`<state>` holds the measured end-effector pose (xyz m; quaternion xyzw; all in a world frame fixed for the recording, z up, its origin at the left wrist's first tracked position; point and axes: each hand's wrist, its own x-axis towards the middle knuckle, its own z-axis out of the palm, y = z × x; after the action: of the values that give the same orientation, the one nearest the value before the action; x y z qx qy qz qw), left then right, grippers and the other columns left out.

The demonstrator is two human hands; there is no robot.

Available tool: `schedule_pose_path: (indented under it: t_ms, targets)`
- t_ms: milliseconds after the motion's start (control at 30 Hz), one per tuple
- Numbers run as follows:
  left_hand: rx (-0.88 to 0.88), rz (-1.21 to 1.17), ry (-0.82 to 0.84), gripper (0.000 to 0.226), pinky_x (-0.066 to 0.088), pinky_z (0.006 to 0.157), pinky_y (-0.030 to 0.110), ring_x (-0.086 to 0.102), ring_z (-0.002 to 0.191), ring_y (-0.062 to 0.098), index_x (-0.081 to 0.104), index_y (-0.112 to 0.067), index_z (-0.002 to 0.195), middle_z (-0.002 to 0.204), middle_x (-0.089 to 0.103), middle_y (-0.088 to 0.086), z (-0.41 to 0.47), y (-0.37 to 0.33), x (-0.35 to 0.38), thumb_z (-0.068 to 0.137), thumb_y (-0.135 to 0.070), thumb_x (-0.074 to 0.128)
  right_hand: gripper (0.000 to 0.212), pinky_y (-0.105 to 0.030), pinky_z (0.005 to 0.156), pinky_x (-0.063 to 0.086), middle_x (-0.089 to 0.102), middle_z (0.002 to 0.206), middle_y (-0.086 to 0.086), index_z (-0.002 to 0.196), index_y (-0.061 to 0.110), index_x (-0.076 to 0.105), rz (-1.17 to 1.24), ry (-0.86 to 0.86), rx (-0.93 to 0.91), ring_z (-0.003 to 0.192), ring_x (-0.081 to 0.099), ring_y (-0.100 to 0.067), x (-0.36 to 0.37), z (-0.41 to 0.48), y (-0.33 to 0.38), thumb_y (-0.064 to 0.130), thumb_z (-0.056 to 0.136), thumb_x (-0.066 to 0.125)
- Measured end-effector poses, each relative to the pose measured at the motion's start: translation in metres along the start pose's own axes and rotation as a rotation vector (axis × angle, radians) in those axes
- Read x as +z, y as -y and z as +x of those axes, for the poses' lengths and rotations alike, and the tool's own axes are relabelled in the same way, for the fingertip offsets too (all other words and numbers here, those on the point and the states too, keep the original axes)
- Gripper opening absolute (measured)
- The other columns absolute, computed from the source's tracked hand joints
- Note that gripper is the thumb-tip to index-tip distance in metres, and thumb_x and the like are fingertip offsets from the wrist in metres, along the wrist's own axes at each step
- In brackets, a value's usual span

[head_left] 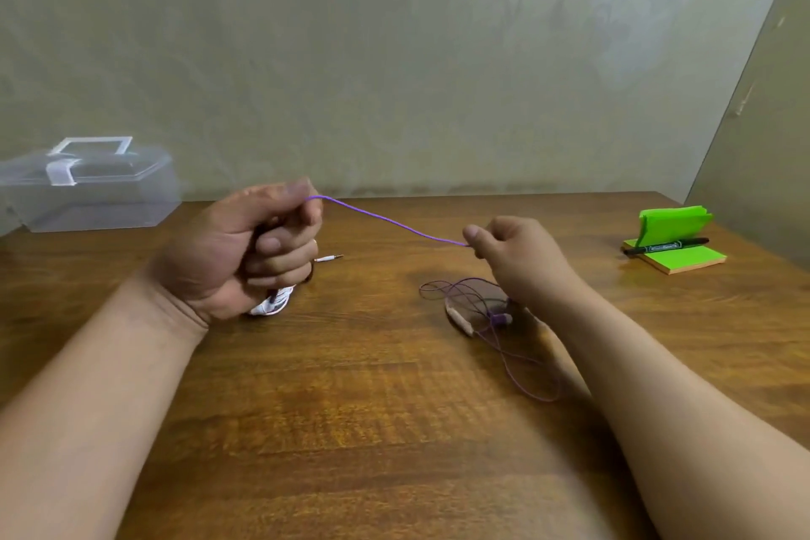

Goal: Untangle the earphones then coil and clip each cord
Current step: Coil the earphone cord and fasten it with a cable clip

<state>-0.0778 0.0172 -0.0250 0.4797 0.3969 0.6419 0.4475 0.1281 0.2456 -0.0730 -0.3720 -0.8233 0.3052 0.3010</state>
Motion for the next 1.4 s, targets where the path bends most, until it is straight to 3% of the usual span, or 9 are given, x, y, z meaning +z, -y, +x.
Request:
schedule_pose_path:
  t_ms: [133, 233, 300, 367, 633, 767, 1067, 1300, 1400]
  targets:
    - [-0.038, 0.161, -0.108, 0.024, 0.007, 0.044, 0.027, 0.013, 0.043, 0.009, 0.066, -0.007, 0.086, 0.048, 0.031, -0.005, 0.007, 0.007, 0.012, 0.098, -0.022, 0.052, 0.033, -0.037, 0.077, 0.044, 0.067, 0.097, 0.004, 0.105, 0.020, 0.067, -0.182, -0.087, -0.149, 0.100, 0.061, -0.025, 0.002, -0.007, 0.014, 0.046, 0.108, 0.047]
    - [-0.152, 0.364, -0.101, 0.023, 0.007, 0.047, 0.031, 0.015, 0.046, 0.011, 0.068, -0.006, 0.091, 0.052, 0.032, -0.001, 0.011, 0.019, 0.025, 0.094, -0.027, 0.059, 0.031, -0.036, 0.090, 0.048, 0.070, 0.108, 0.008, 0.118, 0.027, 0.063, 0.145, 0.082, -0.364, 0.107, 0.064, -0.015, 0.004, -0.031, 0.047, 0.047, 0.110, 0.041]
    - [-0.185, 0.393, -0.089, 0.025, 0.008, 0.046, 0.029, 0.017, 0.046, 0.012, 0.065, -0.004, 0.095, 0.053, 0.033, 0.000, 0.012, 0.027, 0.030, 0.093, -0.028, 0.059, 0.028, -0.033, 0.086, 0.054, 0.073, 0.094, 0.001, 0.116, 0.021, 0.064, 0.379, 0.384, -0.360, 0.092, 0.070, -0.020, 0.013, -0.045, 0.063, 0.042, 0.111, 0.045]
    - [-0.183, 0.368, -0.103, 0.023, 0.009, 0.045, 0.027, 0.017, 0.046, 0.012, 0.064, -0.005, 0.095, 0.055, 0.035, 0.002, 0.014, 0.028, 0.030, 0.095, -0.027, 0.058, 0.026, -0.029, 0.061, 0.050, 0.060, 0.066, 0.006, 0.099, 0.017, 0.064, 0.451, 0.498, -0.323, 0.059, 0.058, -0.016, 0.018, -0.046, 0.062, 0.036, 0.110, 0.050]
    - [-0.224, 0.102, 0.070, 0.020, 0.056, 0.061, 0.029, 0.067, 0.066, 0.017, 0.073, -0.003, 0.110, 0.096, 0.073, 0.020, 0.007, 0.037, 0.039, 0.095, -0.011, 0.062, 0.032, -0.029, 0.054, 0.027, 0.038, 0.052, 0.014, 0.087, 0.017, 0.071, 0.397, 0.134, -0.254, 0.051, 0.031, -0.006, 0.007, -0.020, 0.032, 0.042, 0.104, 0.061]
    - [-0.248, 0.075, 0.140, 0.026, 0.060, 0.066, 0.028, 0.075, 0.081, 0.023, 0.065, 0.001, 0.121, 0.117, 0.071, 0.027, 0.006, 0.042, 0.049, 0.097, -0.007, 0.060, 0.030, -0.018, 0.051, 0.027, 0.043, 0.048, 0.017, 0.087, 0.017, 0.071, 0.384, 0.125, -0.243, 0.048, 0.037, -0.003, 0.010, -0.021, 0.033, 0.038, 0.105, 0.061]
    - [-0.046, 0.067, -0.092, 0.052, 0.063, 0.072, 0.024, 0.076, 0.081, 0.015, 0.056, -0.019, 0.144, 0.131, 0.070, 0.012, 0.017, 0.040, 0.048, 0.093, -0.004, 0.056, 0.031, -0.030, 0.060, 0.036, 0.049, 0.067, 0.008, 0.099, 0.012, 0.068, 0.333, 0.233, -0.309, 0.061, 0.042, -0.008, 0.027, -0.029, 0.033, 0.037, 0.108, 0.053]
    - [0.073, 0.609, -0.294, 0.055, 0.062, 0.073, 0.030, 0.075, 0.081, 0.015, 0.046, -0.037, 0.145, 0.136, 0.065, 0.004, 0.022, 0.052, 0.029, 0.105, -0.001, 0.051, 0.020, -0.038, 0.064, 0.044, 0.060, 0.069, 0.004, 0.099, 0.022, 0.069, -0.071, 0.244, -0.509, 0.065, 0.052, -0.014, 0.024, -0.042, 0.047, 0.031, 0.107, 0.053]
    - [0.043, 0.830, -0.246, 0.052, 0.063, 0.073, 0.036, 0.075, 0.074, 0.028, 0.049, -0.044, 0.145, 0.121, 0.075, -0.005, 0.019, 0.056, 0.027, 0.106, -0.010, 0.054, 0.016, -0.026, 0.056, 0.038, 0.057, 0.065, 0.009, 0.092, 0.022, 0.069, -0.052, 0.143, -0.549, 0.061, 0.050, -0.009, 0.014, -0.040, 0.049, 0.032, 0.103, 0.064]
